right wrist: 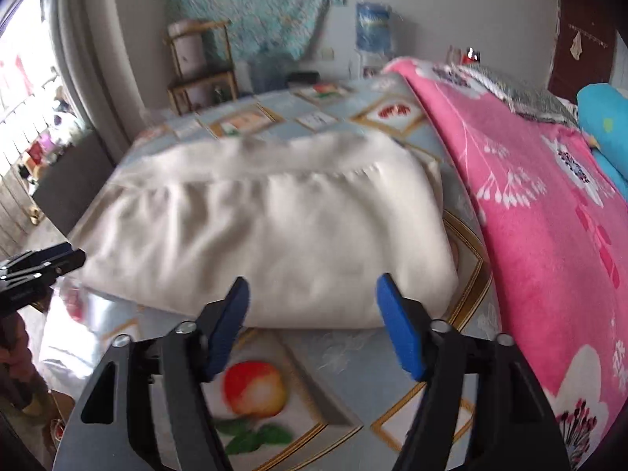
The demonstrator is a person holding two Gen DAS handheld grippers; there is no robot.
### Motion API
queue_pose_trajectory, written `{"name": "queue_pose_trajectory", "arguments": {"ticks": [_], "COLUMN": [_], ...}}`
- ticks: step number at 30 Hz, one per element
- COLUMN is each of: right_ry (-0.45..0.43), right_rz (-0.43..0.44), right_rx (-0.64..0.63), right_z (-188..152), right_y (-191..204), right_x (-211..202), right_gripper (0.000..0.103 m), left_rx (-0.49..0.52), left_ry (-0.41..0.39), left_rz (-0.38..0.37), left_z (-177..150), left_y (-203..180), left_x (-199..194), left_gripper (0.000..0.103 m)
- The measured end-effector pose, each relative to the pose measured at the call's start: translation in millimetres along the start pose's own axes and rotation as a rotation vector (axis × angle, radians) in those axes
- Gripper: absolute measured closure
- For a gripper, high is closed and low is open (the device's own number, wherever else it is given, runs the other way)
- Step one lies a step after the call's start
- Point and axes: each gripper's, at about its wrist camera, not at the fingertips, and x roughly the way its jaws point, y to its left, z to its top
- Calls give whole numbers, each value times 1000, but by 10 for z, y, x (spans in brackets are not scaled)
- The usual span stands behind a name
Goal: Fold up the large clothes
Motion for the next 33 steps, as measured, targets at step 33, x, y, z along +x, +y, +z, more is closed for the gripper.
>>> {"name": "queue_pose_trajectory", "arguments": {"ticks": [33], "right_ry": [-50], "right_rz": [-170], "right_rx": [-6], "right_z": [-339], "right_y": [814], "right_x": [-570], "right_gripper": [6], "left_rx": [-52], "left_ry": [-18], "left_rz": [271], "left_z": [-288], "left_y": [-425], "left_x": [-633], "left_gripper": [9]}}
